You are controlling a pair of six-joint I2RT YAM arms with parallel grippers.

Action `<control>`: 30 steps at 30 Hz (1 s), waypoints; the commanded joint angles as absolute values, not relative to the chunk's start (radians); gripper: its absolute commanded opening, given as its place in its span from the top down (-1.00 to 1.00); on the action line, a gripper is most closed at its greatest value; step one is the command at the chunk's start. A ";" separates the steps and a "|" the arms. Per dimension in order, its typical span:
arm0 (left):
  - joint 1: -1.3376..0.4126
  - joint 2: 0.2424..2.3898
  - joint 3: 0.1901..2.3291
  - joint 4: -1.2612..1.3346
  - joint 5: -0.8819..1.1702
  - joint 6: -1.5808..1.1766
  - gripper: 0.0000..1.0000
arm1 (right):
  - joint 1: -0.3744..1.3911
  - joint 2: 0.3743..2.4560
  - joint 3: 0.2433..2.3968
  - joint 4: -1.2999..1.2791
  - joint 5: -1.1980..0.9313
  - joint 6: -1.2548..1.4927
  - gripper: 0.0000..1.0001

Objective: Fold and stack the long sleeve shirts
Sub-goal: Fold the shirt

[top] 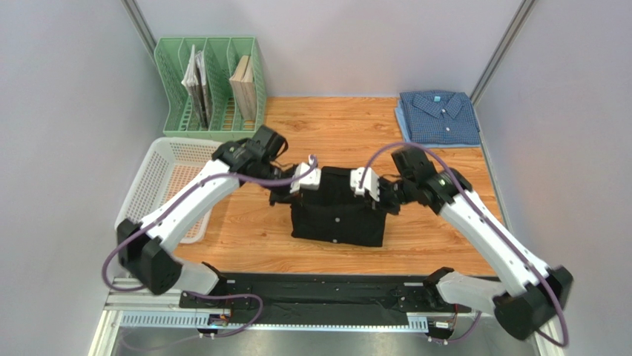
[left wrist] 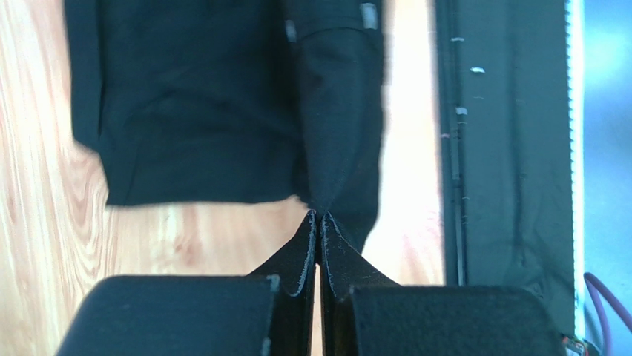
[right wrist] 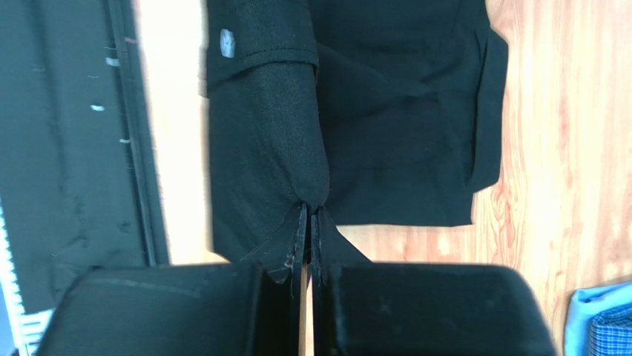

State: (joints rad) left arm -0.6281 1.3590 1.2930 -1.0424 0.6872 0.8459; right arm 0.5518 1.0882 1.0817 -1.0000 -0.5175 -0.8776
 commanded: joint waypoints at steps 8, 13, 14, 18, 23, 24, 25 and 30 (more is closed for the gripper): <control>-0.473 2.064 1.724 -1.105 0.628 0.769 1.00 | 0.325 1.862 1.429 -0.993 -0.574 -0.944 1.00; -0.459 2.220 1.847 -1.132 0.621 0.675 0.99 | 0.307 1.951 1.418 -0.927 -0.565 -0.910 1.00; -0.460 2.221 1.844 -1.138 0.636 0.666 0.99 | 0.311 1.951 1.393 -0.902 -0.565 -0.908 1.00; -0.460 2.165 1.748 -1.131 0.643 0.620 1.00 | 0.350 1.924 1.338 -0.874 -0.555 -0.878 1.00; -0.460 2.001 1.478 -1.066 0.704 0.583 1.00 | 0.379 1.781 1.187 -0.813 -0.603 -0.809 0.79; -0.462 1.949 1.427 -1.065 0.718 0.581 1.00 | 0.379 1.758 1.157 -0.816 -0.610 -0.795 0.67; -0.460 1.921 1.407 -1.063 0.735 0.590 0.88 | 0.376 1.734 1.151 -0.824 -0.626 -0.758 0.45; -0.462 1.728 1.338 -0.988 0.785 0.621 0.26 | 0.308 1.625 1.225 -0.917 -0.715 -0.618 -0.15</control>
State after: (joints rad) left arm -0.4664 1.9007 1.3502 -1.0508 0.7078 0.5995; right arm 0.3687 1.7191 1.1500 -0.8776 -0.6182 -0.7563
